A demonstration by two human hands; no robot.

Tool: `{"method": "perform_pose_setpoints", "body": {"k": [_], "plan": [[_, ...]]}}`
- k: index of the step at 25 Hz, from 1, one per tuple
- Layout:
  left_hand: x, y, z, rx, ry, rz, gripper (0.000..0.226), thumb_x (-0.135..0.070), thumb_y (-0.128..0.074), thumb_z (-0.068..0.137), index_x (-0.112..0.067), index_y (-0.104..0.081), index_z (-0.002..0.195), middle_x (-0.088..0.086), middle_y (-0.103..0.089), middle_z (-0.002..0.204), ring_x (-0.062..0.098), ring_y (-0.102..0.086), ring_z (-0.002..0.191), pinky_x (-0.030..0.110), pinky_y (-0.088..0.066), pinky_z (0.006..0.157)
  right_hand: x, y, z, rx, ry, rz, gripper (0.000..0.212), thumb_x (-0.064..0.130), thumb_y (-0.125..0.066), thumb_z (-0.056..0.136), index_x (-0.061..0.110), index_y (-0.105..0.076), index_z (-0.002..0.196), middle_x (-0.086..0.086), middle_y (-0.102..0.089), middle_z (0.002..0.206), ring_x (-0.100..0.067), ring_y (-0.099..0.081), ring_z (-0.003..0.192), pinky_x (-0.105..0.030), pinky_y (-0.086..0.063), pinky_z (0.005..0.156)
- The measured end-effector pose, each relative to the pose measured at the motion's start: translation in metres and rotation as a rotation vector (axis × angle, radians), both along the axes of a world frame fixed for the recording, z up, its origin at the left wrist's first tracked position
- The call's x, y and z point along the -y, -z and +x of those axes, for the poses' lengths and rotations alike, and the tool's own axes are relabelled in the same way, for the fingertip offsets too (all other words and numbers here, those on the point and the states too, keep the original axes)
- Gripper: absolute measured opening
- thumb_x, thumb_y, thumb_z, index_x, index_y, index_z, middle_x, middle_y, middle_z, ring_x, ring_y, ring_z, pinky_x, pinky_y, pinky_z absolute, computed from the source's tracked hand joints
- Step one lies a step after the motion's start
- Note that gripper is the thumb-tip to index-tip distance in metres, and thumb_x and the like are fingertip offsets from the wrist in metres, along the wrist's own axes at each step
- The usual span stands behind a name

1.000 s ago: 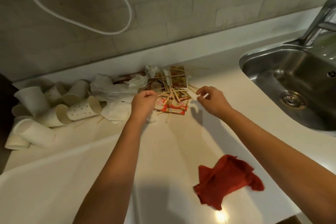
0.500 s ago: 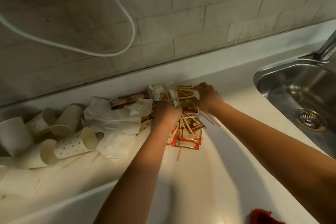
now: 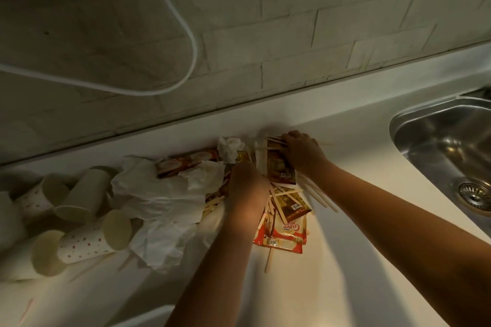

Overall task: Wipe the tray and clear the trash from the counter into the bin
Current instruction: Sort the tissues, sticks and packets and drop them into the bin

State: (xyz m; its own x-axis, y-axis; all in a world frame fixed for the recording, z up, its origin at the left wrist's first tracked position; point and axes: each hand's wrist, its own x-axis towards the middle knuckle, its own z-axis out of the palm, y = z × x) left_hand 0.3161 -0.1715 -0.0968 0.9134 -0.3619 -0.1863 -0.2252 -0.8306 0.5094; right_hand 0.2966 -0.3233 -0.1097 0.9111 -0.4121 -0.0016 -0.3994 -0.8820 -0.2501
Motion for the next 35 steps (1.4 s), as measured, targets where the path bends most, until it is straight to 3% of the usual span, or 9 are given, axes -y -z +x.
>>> {"method": "perform_pose_setpoints", "body": {"k": [2,8,14,20,24,27,29,31,35], "plan": [[0.004,-0.002,0.000,0.037,0.014,0.049,0.027,-0.016,-0.053,0.092,-0.001,-0.058,0.115,0.013,-0.063,0.111,0.025,-0.062,0.103,0.028,-0.052,0.082,0.000,0.004,0.000,0.061,-0.003,0.000,0.035,0.026,-0.043,0.097,0.017,-0.050,0.130,-0.010,-0.044,0.137,-0.029,-0.045,0.122,-0.042,-0.039,0.102],[0.016,-0.003,-0.004,0.154,-0.009,0.087,0.043,-0.027,-0.044,0.097,-0.011,-0.037,0.136,0.013,-0.045,0.132,0.026,-0.051,0.116,0.033,-0.046,0.088,-0.003,0.012,0.000,0.114,0.039,0.025,0.029,0.023,-0.046,0.096,0.018,-0.059,0.122,-0.009,-0.053,0.120,-0.025,-0.047,0.112,-0.034,-0.040,0.095],[0.026,-0.005,0.005,0.145,-0.011,0.047,0.030,-0.015,-0.042,0.098,-0.007,-0.048,0.126,0.011,-0.055,0.126,0.022,-0.055,0.114,0.028,-0.045,0.090,-0.007,0.008,0.005,0.078,0.091,0.074,0.035,0.018,-0.051,0.093,0.007,-0.047,0.126,-0.012,-0.052,0.124,-0.026,-0.048,0.115,-0.037,-0.040,0.098],[0.022,-0.010,0.009,0.170,0.022,0.082,0.031,-0.015,-0.033,0.101,-0.005,-0.047,0.127,0.013,-0.052,0.129,0.024,-0.054,0.116,0.030,-0.044,0.092,-0.009,0.003,0.008,0.022,0.086,0.080,0.037,0.017,-0.046,0.095,0.005,-0.041,0.129,-0.014,-0.050,0.127,-0.027,-0.047,0.118,-0.038,-0.039,0.100],[0.009,-0.019,0.011,0.241,-0.029,0.102,0.030,-0.011,-0.033,0.098,-0.006,-0.050,0.123,0.013,-0.052,0.127,0.026,-0.052,0.116,0.032,-0.044,0.089,-0.007,-0.006,0.003,0.055,0.053,0.061,0.028,0.011,-0.044,0.095,0.005,-0.043,0.122,-0.012,-0.053,0.119,-0.027,-0.057,0.103,-0.036,-0.049,0.087],[-0.006,-0.027,0.011,0.217,-0.129,-0.032,0.029,-0.010,-0.037,0.097,-0.005,-0.057,0.118,0.013,-0.059,0.117,0.023,-0.058,0.104,0.029,-0.045,0.077,-0.006,-0.019,-0.003,0.093,0.033,-0.010,0.021,0.008,-0.042,0.095,0.006,-0.046,0.116,-0.010,-0.056,0.111,-0.023,-0.060,0.086,-0.029,-0.046,0.068],[-0.017,-0.031,0.008,0.150,-0.180,-0.219,0.028,-0.011,-0.039,0.097,-0.004,-0.061,0.113,0.013,-0.063,0.106,0.018,-0.058,0.089,0.024,-0.042,0.066,-0.009,-0.030,-0.009,0.143,0.063,0.086,0.018,0.007,-0.042,0.095,0.007,-0.051,0.111,-0.008,-0.058,0.103,-0.018,-0.057,0.079,-0.024,-0.041,0.064],[-0.026,-0.039,0.000,0.078,-0.196,-0.380,0.029,-0.012,-0.039,0.098,-0.003,-0.064,0.109,0.012,-0.062,0.092,0.019,-0.058,0.082,0.022,-0.040,0.059,-0.014,-0.045,-0.021,0.238,0.147,0.329,0.018,0.006,-0.040,0.096,0.005,-0.056,0.106,-0.004,-0.056,0.091,-0.011,-0.050,0.070,-0.018,-0.038,0.061],[-0.034,-0.059,-0.038,-0.157,-0.229,-0.557,0.024,-0.018,-0.045,0.096,-0.016,-0.068,0.101,0.008,-0.065,0.082,0.021,-0.058,0.071,0.028,-0.045,0.061,-0.036,-0.073,-0.069,0.341,0.278,0.705,0.021,0.003,-0.040,0.094,0.006,-0.059,0.104,-0.005,-0.057,0.082,-0.015,-0.047,0.063,-0.028,-0.038,0.058]]}}
